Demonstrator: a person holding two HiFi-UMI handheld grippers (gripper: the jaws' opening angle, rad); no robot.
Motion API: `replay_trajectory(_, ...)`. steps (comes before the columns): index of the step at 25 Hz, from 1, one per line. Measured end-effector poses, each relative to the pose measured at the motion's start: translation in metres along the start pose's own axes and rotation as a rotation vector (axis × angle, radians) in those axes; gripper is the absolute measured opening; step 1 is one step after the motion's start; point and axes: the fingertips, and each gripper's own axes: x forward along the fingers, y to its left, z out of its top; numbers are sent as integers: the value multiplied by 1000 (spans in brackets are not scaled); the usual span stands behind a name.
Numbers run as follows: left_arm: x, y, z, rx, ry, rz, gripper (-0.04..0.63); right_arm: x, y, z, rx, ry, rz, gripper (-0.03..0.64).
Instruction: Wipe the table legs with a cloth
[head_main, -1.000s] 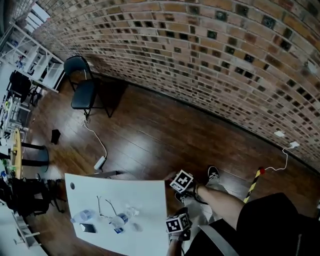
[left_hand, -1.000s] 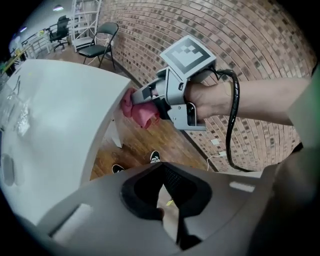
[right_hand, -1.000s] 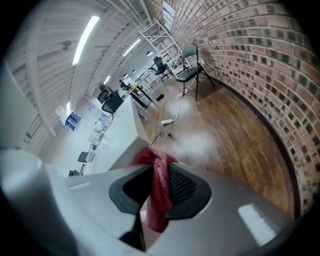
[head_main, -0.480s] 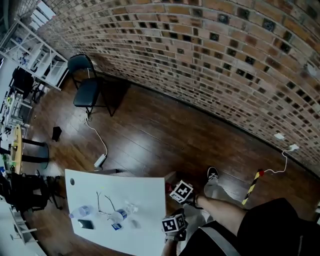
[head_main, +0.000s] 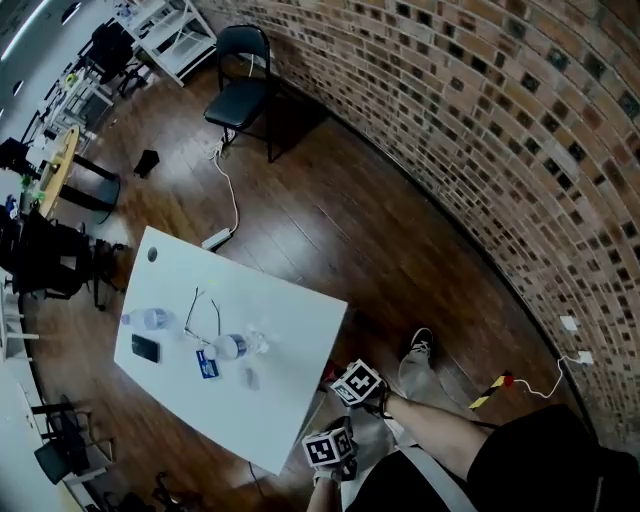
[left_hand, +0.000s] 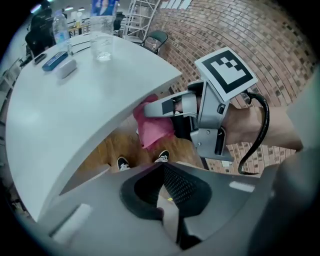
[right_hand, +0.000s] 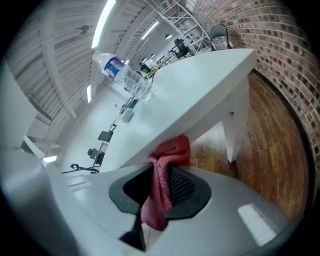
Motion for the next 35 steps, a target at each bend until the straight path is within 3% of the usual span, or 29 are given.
replay_trajectory(2, -5, 12, -32, -33, 9, 7, 2, 10, 23, -21, -32, 35, 6, 58)
replay_trajectory(6, -24, 44, -63, -70, -56, -11, 2, 34, 62, -52, -72, 68, -12, 58)
replay_trajectory(12, -66, 143, -135, -56, -16, 63, 2, 84, 133, -99, -46, 67, -40, 58)
replay_trajectory(17, -86, 173, -170, -88, -51, 74, 2, 112, 192, -150, -179, 192, 6, 60)
replay_trajectory(20, -92, 189, -176, -63, -64, 80, 2, 133, 220, -171, -267, 259, 43, 60)
replay_trajectory(23, -87, 205, -196, -88, -30, 108, 2, 147, 235, -185, -311, 297, 78, 60)
replay_trajectory(27, -78, 216, -208, -136, -47, 120, 2, 160, 247, -205, -378, 345, 126, 58)
replay_trajectory(32, -66, 228, -227, -145, -36, 168, 2, 170, 241, -215, -390, 367, 166, 60)
replay_trajectory(35, -79, 215, -227, -124, -20, 135, 2, 159, 245, -207, -352, 351, 131, 60)
